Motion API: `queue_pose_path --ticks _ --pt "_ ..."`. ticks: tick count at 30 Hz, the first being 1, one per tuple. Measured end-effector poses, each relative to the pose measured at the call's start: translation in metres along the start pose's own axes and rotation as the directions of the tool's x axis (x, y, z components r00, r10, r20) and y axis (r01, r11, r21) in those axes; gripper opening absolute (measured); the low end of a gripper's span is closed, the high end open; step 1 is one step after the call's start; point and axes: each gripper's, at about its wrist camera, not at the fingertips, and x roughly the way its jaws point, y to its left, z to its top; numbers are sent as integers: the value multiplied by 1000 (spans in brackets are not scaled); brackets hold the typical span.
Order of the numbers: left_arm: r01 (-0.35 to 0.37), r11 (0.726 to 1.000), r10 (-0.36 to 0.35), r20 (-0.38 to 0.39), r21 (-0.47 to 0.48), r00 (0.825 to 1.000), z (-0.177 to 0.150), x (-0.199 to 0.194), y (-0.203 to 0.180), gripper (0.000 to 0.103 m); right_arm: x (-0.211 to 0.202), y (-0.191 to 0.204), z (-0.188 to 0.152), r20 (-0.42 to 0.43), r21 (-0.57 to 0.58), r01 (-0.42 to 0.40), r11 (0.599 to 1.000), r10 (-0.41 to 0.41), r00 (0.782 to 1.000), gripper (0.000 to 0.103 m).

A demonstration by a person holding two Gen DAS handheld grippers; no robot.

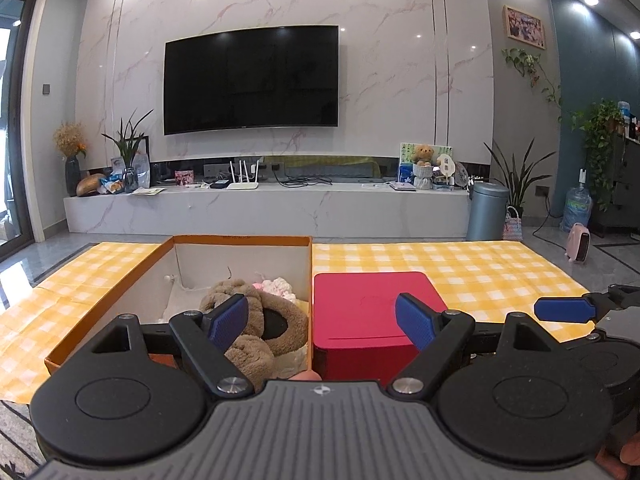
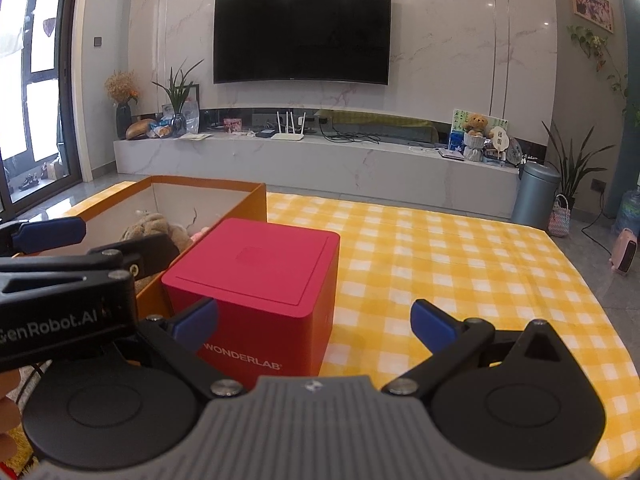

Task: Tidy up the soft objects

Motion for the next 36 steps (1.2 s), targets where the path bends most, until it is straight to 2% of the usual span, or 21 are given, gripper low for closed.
queue_pose_path --ticks 36 --pt "-3 1000 2 -57 -20 998 -5 5 0 98 2 2 -1 -11 -28 21 999 -21 1000 100"
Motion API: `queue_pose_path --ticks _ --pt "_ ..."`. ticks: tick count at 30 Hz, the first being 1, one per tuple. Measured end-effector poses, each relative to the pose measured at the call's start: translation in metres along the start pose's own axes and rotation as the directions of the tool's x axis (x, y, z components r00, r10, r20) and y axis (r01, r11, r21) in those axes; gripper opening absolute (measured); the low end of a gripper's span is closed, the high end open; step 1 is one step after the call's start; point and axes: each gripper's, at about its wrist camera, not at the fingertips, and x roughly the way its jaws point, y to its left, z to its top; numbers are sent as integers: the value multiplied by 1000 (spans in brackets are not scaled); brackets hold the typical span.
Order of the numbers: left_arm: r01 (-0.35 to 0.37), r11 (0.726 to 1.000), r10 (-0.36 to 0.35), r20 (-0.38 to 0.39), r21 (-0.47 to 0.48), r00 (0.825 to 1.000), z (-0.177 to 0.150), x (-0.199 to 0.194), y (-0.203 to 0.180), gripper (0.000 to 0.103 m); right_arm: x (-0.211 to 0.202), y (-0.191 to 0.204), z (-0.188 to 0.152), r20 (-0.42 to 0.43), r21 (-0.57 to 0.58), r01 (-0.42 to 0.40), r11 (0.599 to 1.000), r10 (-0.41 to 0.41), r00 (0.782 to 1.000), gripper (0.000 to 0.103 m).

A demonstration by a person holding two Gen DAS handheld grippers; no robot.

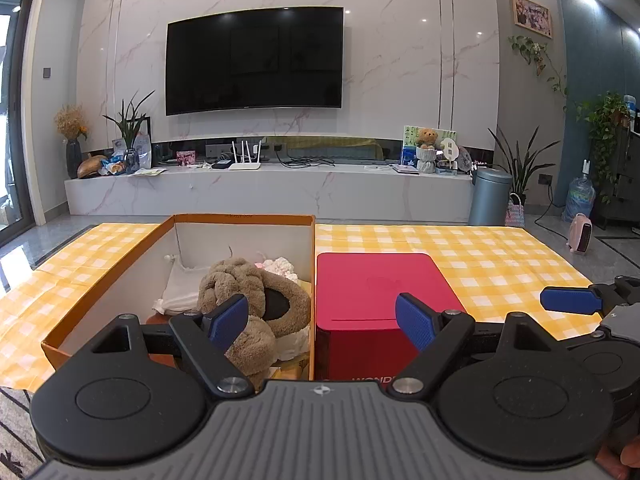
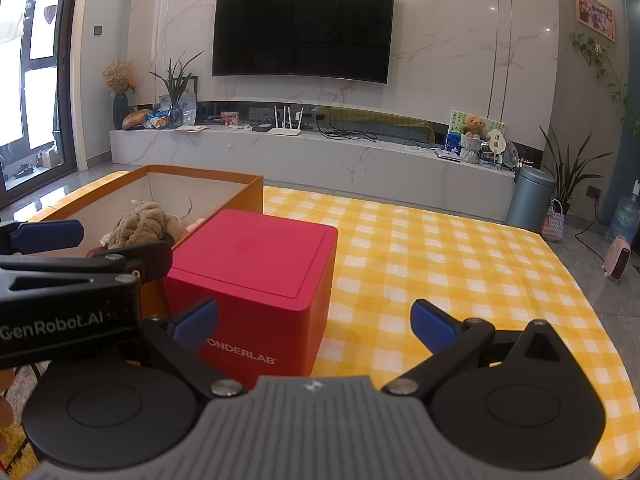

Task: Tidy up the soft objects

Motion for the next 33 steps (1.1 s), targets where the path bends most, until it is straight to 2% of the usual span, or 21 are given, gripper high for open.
queue_pose_path --ticks 33 --pt "6 1000 -6 -31 -11 999 -2 5 5 98 1 1 -3 -11 -12 10 1000 -10 1000 100"
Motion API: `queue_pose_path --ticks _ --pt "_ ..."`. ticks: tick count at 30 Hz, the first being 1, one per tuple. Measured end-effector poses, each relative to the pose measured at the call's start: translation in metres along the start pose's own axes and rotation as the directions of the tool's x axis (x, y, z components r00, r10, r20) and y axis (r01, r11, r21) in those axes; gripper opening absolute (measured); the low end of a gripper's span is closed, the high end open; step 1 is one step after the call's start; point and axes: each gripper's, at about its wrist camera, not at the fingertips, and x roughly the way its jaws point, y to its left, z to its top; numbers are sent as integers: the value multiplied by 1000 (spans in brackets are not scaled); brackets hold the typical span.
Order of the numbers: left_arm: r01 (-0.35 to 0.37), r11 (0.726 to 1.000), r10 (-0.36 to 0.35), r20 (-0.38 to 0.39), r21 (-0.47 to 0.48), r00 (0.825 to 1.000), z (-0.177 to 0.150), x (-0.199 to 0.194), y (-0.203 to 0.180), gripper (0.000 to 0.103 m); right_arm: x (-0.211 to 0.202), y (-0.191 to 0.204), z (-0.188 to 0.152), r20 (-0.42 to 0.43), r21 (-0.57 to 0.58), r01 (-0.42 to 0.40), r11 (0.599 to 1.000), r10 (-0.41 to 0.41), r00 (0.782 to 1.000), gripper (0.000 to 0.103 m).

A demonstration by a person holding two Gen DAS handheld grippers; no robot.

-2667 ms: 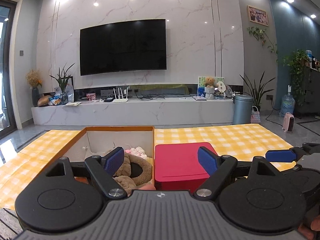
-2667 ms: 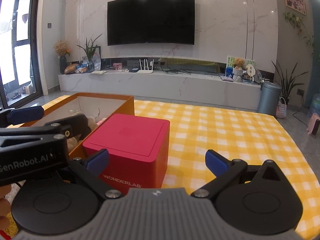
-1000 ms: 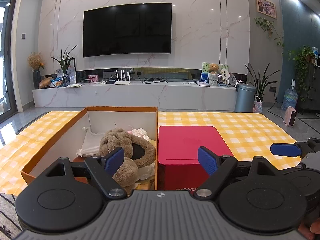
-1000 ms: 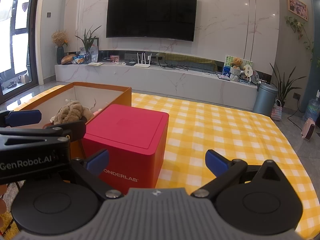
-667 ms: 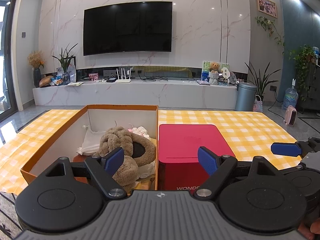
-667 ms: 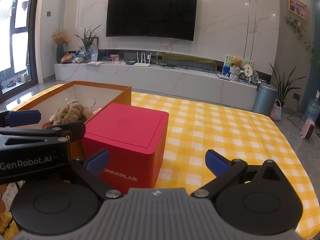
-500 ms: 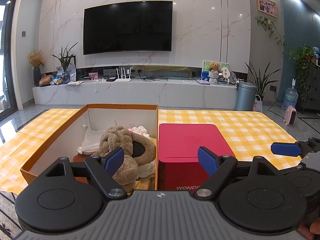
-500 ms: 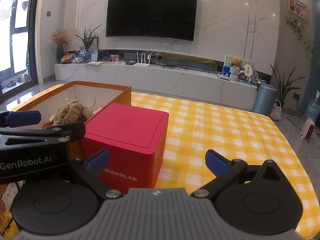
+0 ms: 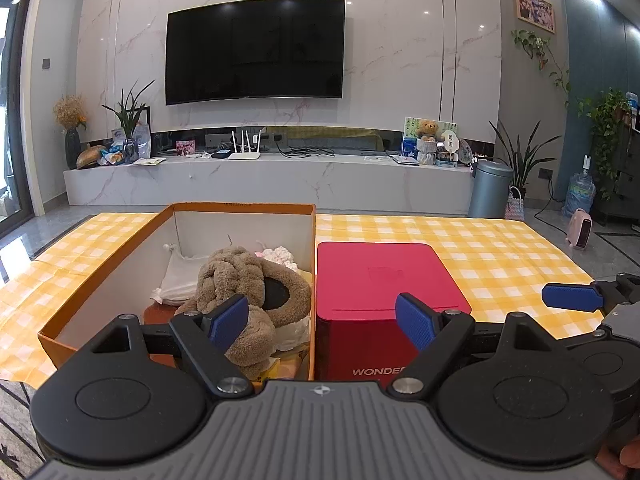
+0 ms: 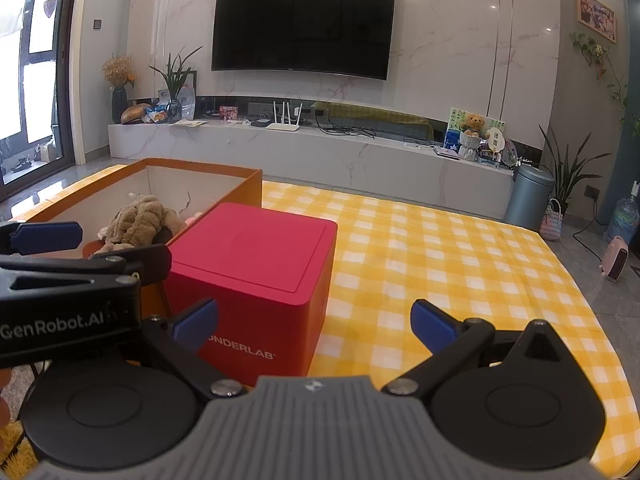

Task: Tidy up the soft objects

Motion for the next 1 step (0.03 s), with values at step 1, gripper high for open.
queue_pose_path --ticks 1 --pt "1 1000 -1 -2 -2 1000 0 0 0 98 0 0 0 0 0 1 1000 -1 1000 100"
